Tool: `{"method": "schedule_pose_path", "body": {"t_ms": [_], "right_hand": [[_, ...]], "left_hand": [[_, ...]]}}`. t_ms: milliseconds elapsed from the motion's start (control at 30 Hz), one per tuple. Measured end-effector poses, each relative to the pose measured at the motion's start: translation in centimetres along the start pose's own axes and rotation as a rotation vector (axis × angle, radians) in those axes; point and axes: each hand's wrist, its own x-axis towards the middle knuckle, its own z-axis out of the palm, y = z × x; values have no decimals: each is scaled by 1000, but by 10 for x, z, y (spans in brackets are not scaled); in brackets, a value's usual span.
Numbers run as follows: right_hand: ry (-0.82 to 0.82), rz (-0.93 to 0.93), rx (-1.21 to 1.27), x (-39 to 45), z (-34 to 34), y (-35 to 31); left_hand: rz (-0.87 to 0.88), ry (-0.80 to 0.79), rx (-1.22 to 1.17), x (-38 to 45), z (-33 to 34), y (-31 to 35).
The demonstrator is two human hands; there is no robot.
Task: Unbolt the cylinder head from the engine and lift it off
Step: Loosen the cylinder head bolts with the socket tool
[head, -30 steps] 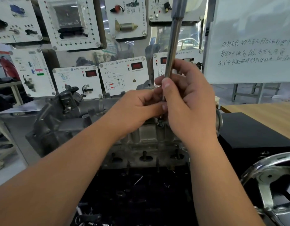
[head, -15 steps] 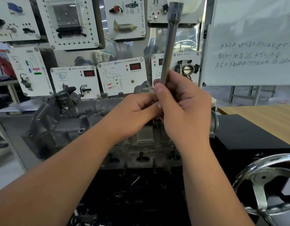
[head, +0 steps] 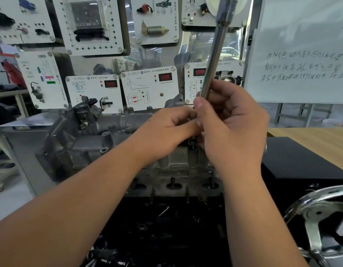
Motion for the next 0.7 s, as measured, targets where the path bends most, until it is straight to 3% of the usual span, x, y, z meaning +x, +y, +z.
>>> {"method": "schedule_pose_path", "body": {"t_ms": [267, 500, 700], "right_hand": [[8, -58, -12, 2, 0, -1], [52, -78, -56, -1, 6, 6], [-5, -91, -41, 0, 4, 6]], "left_hand": [[-16, -69, 79, 1, 0, 0], [20, -52, 39, 1, 1, 0], [9, -44, -10, 1, -2, -2]]}}
